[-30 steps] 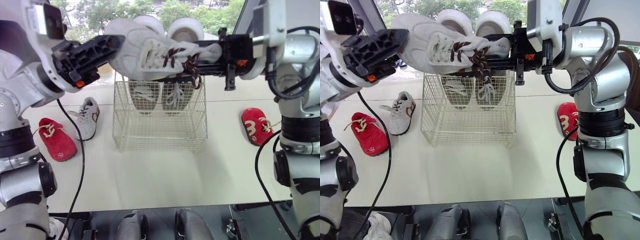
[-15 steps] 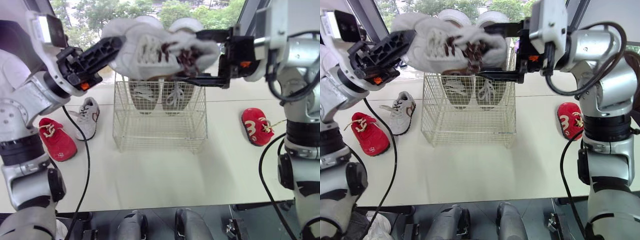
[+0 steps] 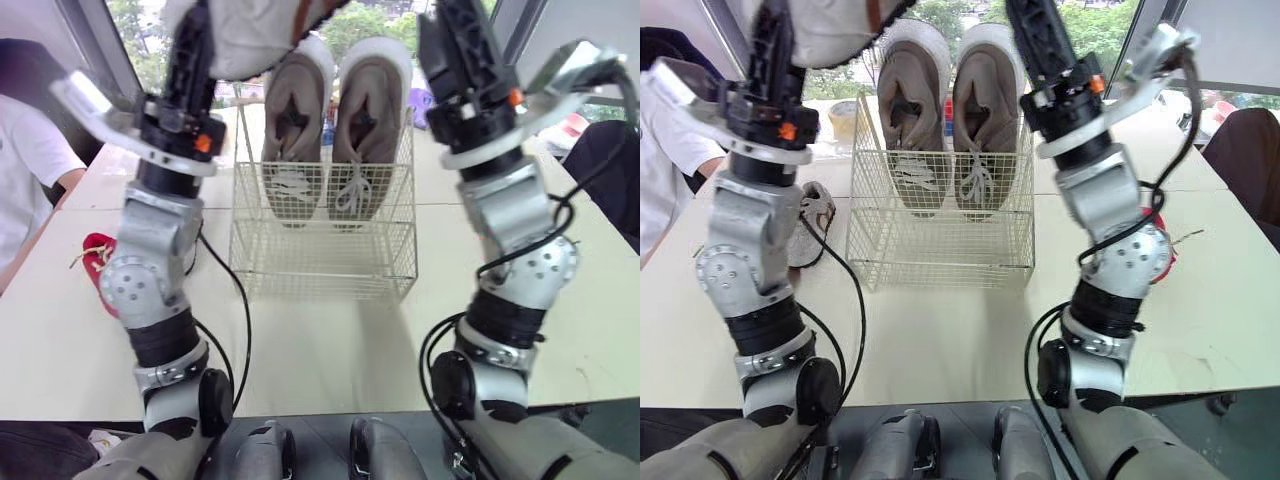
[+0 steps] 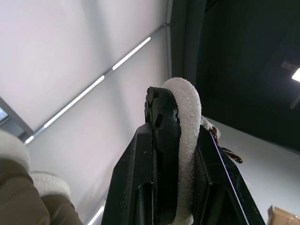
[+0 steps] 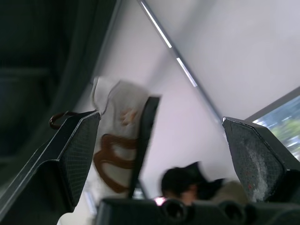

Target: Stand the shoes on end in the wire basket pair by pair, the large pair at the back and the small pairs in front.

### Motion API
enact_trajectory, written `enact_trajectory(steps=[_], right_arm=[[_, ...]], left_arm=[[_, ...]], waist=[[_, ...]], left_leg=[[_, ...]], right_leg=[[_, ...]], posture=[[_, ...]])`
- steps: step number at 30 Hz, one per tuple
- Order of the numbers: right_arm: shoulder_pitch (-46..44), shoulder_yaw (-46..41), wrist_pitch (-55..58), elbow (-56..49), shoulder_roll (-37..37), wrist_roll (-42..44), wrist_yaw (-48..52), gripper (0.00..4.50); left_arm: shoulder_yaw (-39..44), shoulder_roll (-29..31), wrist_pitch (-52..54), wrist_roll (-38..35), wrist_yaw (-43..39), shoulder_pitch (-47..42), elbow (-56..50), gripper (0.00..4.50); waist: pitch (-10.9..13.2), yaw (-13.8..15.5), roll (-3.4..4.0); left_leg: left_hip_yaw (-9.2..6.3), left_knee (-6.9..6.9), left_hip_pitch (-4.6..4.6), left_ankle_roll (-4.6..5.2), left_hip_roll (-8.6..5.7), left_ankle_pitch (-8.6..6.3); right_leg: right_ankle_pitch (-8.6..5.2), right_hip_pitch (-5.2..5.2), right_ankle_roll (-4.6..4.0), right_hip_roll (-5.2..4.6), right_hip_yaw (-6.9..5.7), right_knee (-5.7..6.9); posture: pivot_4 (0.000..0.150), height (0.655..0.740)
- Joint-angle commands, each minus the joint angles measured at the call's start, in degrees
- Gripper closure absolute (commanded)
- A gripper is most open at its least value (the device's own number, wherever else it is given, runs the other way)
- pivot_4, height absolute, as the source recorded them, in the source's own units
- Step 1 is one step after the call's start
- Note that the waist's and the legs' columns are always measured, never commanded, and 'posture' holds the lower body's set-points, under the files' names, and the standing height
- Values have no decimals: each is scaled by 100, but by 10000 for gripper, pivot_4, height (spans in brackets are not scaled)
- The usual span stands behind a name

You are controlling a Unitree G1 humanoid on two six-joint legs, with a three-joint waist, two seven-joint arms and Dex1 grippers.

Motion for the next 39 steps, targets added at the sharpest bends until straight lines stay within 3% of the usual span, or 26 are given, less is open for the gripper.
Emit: enact_trajectory(steps=[1,17,28,39], right_arm=[[-98,229,-199,-331,67,148,-130,343],[-374,525,-674,68,-27,85,72,343],[-164,744,-807,47,-169,-458,303,343],[-312,607,-902,-7,-14,83,191,343]], left_arm=[[-121,-43,-176,56,-99,-114,-115,42317],[-652,-88,-45,241,12,534,-461,42317],[-310,-38,-417,-406,275,229,-681,42317],[-612,39,-257,-278,222,546,-511,42317]], waist=[[0,19,0],[-1,-18,-1],[-1,-10,-1],[0,9,-1]], left_leg=[[0,1,-2,4,-1,-2],[-7,1,-4,11,2,-6],[-10,1,-8,12,4,-7],[-11,0,-10,12,3,-7]], right_leg=[[0,0,0,-1,0,-2],[-1,-1,1,4,-3,-4],[-1,-3,1,4,-5,-6],[-2,-2,1,4,-7,-9]], posture=[[1500,7400],[1500,7400],[1500,7400],[1500,7400]])
